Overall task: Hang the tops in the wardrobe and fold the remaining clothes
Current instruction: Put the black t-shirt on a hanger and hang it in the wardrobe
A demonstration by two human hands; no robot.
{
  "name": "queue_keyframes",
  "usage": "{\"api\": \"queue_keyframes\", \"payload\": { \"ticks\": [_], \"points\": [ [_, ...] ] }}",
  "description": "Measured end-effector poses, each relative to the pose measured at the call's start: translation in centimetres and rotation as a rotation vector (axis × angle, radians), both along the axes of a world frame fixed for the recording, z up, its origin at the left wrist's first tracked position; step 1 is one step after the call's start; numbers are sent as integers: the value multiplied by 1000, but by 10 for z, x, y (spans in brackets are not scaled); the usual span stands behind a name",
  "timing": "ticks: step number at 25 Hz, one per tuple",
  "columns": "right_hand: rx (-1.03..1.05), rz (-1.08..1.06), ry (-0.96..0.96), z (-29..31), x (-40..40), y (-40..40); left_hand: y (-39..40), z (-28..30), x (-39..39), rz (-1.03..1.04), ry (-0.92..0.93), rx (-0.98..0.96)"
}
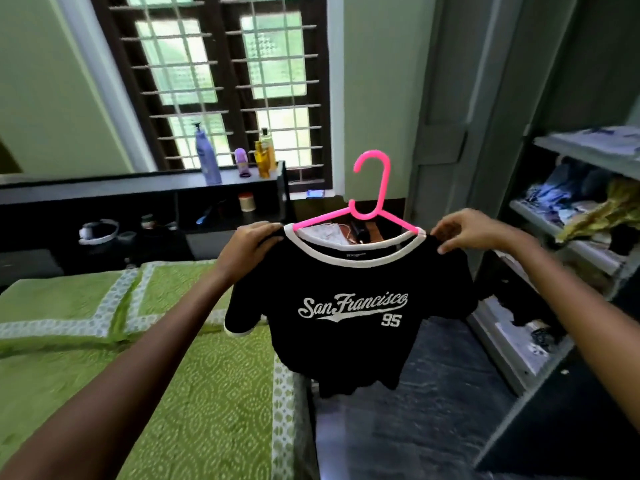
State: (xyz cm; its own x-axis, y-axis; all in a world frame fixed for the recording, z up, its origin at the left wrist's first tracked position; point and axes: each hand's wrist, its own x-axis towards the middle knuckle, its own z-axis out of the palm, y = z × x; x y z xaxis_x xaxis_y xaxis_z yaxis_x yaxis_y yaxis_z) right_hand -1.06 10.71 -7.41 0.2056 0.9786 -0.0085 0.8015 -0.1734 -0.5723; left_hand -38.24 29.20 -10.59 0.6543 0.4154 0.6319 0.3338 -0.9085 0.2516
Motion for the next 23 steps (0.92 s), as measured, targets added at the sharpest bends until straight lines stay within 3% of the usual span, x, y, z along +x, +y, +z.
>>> {"api": "queue_keyframes", "payload": {
  "ticks": [4,8,11,14,18,23],
  "points": [
    [217,-154,170,-6,40,13,56,-16,68,-93,4,-43],
    [218,-183,119,-16,90,47,105,-22,163,-187,6,-53],
    [334,-306,51,-26,139,64,140,-22,233,-230,-10,-46],
    [456,-412,138,-20,185,70,174,-9,303,-293,-18,-75],
    [435,-464,205,6,234,74,209,6,390,-393,-42,-99],
    [490,-685,290,11,296,74,235,9,516,-537,-30,-97]
  ]
}}
